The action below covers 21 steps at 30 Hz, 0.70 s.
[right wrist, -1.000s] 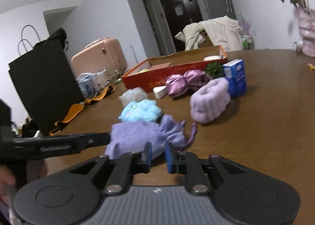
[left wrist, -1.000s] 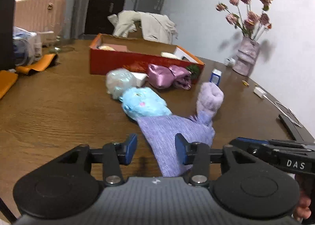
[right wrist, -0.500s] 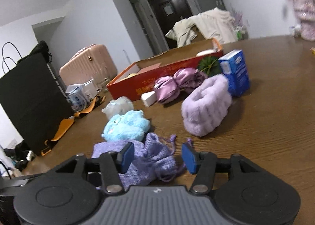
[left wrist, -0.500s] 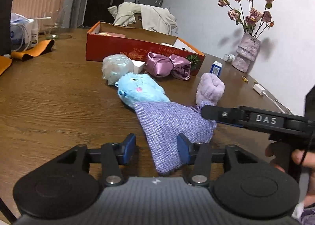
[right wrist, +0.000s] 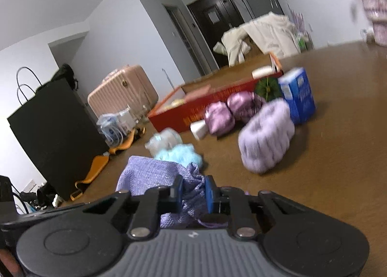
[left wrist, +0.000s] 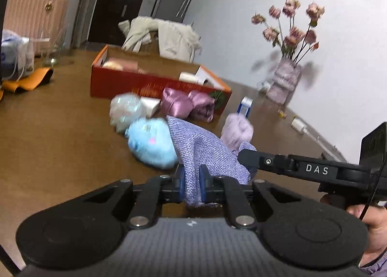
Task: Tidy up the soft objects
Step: 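Carry the lavender bag into the box and open both tools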
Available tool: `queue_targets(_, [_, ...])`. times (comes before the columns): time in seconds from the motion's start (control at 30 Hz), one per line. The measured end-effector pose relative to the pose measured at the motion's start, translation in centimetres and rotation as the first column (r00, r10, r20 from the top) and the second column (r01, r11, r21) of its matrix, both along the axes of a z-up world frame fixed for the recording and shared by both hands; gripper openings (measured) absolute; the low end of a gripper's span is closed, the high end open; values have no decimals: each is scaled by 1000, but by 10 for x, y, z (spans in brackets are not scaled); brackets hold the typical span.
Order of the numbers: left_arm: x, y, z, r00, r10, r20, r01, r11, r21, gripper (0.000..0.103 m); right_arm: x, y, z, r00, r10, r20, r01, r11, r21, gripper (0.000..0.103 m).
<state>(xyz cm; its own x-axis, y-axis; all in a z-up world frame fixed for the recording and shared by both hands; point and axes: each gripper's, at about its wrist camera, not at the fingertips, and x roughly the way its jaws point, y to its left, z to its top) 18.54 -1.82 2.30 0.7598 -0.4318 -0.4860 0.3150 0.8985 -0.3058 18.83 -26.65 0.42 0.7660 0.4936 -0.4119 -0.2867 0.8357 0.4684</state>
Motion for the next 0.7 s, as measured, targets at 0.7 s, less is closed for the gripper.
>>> queue_targets(0.7, [225, -9, 72, 1000, -2, 6, 3, 999, -37, 13, 194, -11, 97, 997, 10, 73, -3, 996, -87, 18])
